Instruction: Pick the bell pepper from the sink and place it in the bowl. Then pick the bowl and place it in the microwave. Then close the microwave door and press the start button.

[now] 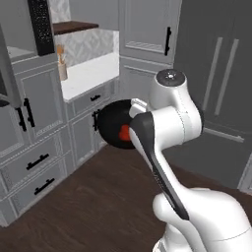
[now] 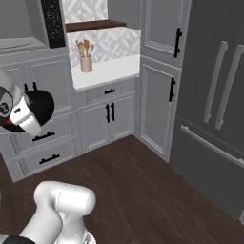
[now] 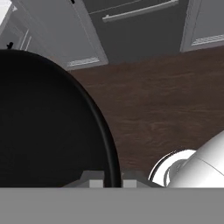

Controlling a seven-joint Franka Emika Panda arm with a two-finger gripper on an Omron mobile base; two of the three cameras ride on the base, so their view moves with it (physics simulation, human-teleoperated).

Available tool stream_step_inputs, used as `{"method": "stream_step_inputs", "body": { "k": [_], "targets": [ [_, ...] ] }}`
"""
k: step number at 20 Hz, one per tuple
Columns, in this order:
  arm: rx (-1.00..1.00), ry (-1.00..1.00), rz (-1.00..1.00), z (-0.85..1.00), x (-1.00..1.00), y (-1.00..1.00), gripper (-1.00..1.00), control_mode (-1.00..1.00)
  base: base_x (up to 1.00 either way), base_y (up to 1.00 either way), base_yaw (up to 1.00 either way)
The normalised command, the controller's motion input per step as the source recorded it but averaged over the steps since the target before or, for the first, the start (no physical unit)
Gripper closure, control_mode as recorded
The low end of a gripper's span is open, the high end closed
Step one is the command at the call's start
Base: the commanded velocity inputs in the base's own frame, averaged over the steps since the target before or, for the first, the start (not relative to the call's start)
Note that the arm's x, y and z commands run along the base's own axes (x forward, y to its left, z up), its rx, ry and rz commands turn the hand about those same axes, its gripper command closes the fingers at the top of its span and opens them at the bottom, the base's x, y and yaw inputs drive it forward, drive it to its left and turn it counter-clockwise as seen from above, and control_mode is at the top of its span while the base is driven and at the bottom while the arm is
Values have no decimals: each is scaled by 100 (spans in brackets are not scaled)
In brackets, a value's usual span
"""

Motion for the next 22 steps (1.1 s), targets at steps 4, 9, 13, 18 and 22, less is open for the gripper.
{"method": "stream_step_inputs", "body": {
  "k": [4,9,13,18,22],
  "targets": [
    [0,0,0,0,0,0,100,100,100,-7,46],
    [0,0,0,0,0,0,100,100,100,-1,48],
    [0,0,0,0,0,0,100,100,100,-13,45],
    [0,0,0,0,0,0,100,100,99,-26,45],
    [0,0,0,0,0,0,100,100,68,-28,45]
  ]
}}
